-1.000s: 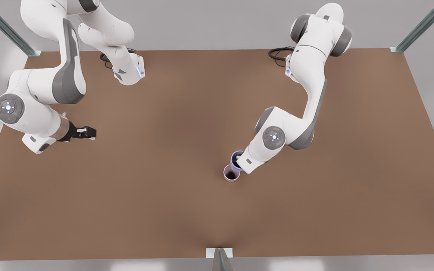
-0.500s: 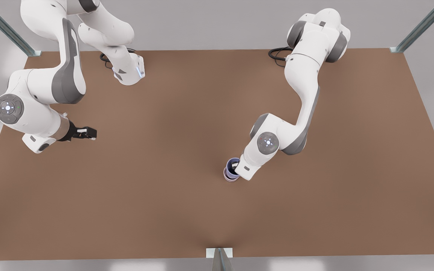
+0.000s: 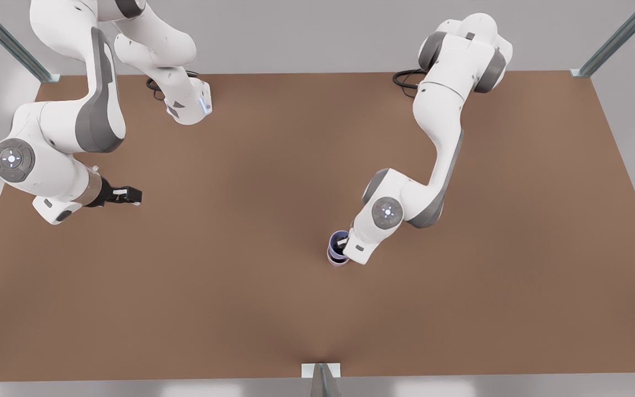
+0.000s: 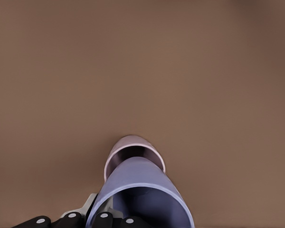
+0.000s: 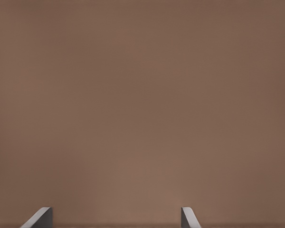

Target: Stack the cups, with the pink cup at the bottom and the purple cup at the top

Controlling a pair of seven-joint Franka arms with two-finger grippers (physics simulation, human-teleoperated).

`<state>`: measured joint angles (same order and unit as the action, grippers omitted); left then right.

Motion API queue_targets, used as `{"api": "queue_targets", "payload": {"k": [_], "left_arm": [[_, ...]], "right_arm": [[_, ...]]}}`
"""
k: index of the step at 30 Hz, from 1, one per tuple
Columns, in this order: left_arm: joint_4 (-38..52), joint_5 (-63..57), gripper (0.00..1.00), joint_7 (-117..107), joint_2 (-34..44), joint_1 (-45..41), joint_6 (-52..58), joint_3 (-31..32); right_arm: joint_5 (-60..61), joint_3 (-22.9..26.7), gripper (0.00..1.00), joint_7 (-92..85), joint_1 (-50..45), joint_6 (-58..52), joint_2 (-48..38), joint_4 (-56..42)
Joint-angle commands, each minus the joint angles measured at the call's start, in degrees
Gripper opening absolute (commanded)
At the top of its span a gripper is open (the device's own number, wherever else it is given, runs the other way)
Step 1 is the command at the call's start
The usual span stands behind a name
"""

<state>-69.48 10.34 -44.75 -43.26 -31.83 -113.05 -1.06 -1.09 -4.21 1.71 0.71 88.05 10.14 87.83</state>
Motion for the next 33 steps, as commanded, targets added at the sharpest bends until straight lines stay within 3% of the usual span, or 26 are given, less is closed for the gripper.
{"api": "queue_targets", "payload": {"k": [1,12,13,17,18,21,23,27,30,33], "left_arm": [[0.0,0.2,0.21,-3.9,0.0,0.0,-0.3,0.0],[0.0,0.1,0.21,-3.8,-1.6,0.1,-1.6,0.0],[0.0,0.1,0.29,-3.4,-1.6,0.1,-1.7,0.0],[0.0,0.1,0.76,-3.3,-1.6,0.1,-1.6,0.0],[0.0,0.0,0.84,-3.4,-1.5,0.1,-1.6,0.0],[0.0,0.1,0.87,-3.7,-1.5,0.1,-1.6,0.0],[0.0,0.1,1.0,-3.6,-1.0,0.4,-1.1,0.0],[0.1,0.1,1.0,-3.6,2.4,0.5,3.5,0.0],[1.2,-3.9,1.0,13.2,11.9,5.0,26.9,-1.1],[0.7,-14.2,1.0,42.6,20.6,15.5,35.2,-0.8]], "right_arm": [[0.0,0.0,1.0,0.4,0.0,0.0,0.0,0.0],[0.0,0.0,1.0,0.5,0.0,0.0,0.0,0.0],[0.0,0.0,1.0,0.5,0.0,0.0,0.0,0.0],[0.0,0.0,1.0,0.4,0.0,0.0,0.0,0.0],[0.0,0.0,1.0,0.4,0.0,0.0,0.0,0.0],[0.0,0.0,1.0,0.4,0.0,0.0,0.0,0.0],[0.0,0.0,1.0,0.4,0.0,0.0,0.0,0.0],[0.0,0.0,1.0,0.4,-0.1,0.0,0.0,0.0],[0.0,0.0,1.0,0.4,0.0,0.0,0.0,0.0],[0.0,0.0,1.0,0.4,0.0,0.0,0.0,0.0]]}}
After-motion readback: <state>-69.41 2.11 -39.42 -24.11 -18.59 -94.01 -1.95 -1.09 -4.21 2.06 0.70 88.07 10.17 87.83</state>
